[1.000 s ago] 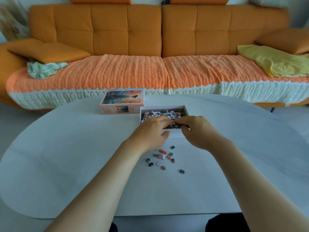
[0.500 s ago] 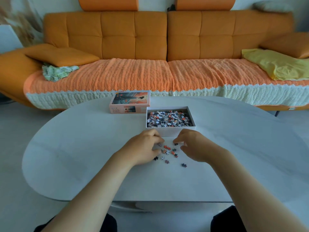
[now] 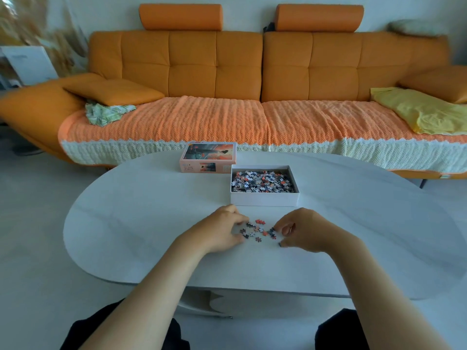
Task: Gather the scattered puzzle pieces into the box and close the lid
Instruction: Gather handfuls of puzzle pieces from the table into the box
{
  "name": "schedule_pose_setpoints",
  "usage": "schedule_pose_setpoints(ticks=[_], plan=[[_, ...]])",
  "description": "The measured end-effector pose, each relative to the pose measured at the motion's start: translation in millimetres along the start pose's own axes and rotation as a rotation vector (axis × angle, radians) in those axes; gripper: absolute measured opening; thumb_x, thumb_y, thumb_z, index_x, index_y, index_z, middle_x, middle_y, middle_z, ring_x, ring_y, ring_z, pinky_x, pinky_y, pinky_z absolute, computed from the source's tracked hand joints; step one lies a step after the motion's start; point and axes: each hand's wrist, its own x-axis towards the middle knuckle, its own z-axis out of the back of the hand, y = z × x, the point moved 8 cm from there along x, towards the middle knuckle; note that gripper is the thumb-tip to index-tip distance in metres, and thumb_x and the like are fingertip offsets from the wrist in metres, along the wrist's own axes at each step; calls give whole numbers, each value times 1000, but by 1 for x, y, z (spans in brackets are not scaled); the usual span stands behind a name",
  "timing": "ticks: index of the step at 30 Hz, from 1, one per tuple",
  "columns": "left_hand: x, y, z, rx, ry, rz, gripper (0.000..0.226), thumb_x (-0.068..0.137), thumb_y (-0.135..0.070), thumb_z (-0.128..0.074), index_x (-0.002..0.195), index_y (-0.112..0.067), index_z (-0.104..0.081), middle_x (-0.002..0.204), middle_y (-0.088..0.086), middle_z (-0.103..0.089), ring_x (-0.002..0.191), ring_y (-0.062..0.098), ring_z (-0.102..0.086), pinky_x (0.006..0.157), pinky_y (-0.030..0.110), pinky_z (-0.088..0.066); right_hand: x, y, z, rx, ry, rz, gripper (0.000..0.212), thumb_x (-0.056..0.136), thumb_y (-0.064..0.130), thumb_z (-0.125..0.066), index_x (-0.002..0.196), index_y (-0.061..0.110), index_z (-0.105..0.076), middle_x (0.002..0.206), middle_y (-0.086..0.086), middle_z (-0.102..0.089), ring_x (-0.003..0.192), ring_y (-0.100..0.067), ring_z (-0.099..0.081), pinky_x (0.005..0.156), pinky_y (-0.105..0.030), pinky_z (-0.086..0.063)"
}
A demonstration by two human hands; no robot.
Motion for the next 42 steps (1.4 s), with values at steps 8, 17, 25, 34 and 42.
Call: schedule_pose_setpoints(ticks=[8,17,25,34,42], plan=[[14,-16,1,-30,-141,-69,37,89,-29,-68,124,-20,-64,103,-6,-53,93,11,-54,85,23,-44,13,7,-2,129,-219,-27,6,79,23,-77,85,24,-77,82,10,-68,75,-4,-59,59,-8,-41],[18,-16,-10,37,14,-32,76,76,-57,-70,142,-29,-45,117,-9,-41,116,12,-45,95,30,-42,26,15,-5,-11,-132,63,28,90,25,-65,117,31,-66,96,5,-60,82,-11,-55,71,-20,-42],[23,-14,0,-51,-58,-52,51,84,-44,-70,129,-25,-59,102,-7,-44,90,11,-49,78,25,-39,34,18,-3,-7,-126,53,26,87,28,-69,113,27,-70,87,14,-59,76,-2,-54,61,-8,-36],[22,-9,1,-8,-62,-35,41,84,-40,-71,118,-17,-67,100,-1,-48,89,16,-53,83,35,-48,34,26,-9,34,-91,1,40,73,38,-81,110,27,-72,84,14,-58,73,-3,-55,54,-11,-40],[25,-15,8,-61,-126,-26,30,83,-30,-74,111,-21,-71,100,-1,-58,89,13,-54,74,22,-40,40,28,-7,95,-147,-23,29,72,27,-82,99,20,-76,80,11,-63,71,-2,-58,53,-10,-40]])
